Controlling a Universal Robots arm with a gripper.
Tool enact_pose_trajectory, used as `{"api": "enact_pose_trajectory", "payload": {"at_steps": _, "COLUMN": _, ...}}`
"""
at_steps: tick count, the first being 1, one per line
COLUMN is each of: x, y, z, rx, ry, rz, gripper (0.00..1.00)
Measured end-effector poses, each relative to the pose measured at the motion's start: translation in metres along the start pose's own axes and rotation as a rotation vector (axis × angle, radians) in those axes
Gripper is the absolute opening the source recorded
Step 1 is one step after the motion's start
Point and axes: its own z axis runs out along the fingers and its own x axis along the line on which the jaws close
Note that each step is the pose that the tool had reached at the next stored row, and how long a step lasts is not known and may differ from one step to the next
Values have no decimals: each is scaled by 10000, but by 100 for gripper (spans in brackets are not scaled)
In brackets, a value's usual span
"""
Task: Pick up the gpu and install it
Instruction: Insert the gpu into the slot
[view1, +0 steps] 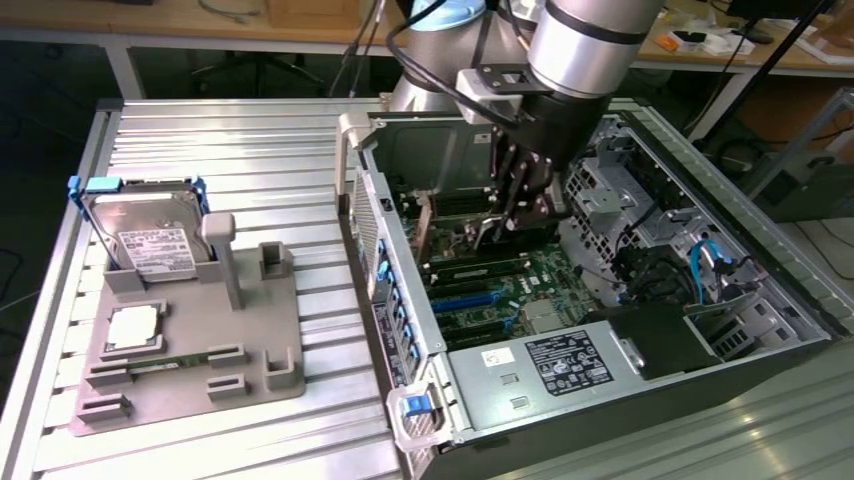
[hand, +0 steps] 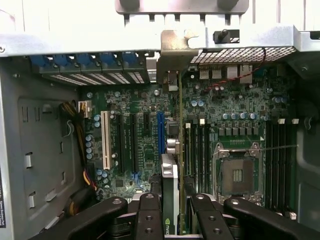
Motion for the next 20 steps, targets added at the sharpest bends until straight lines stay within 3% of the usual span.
{"api": "enact_pose_trajectory", "payload": {"at_steps": 10, "x": 101, "y": -25, "z": 141, "rx": 0, "ry": -1, "rz": 0, "gripper": 27}}
{"api": "enact_pose_trajectory", "payload": {"at_steps": 20, "x": 123, "y": -28, "z": 360, "rx": 0, "ry": 0, "rz": 0, "gripper": 27}}
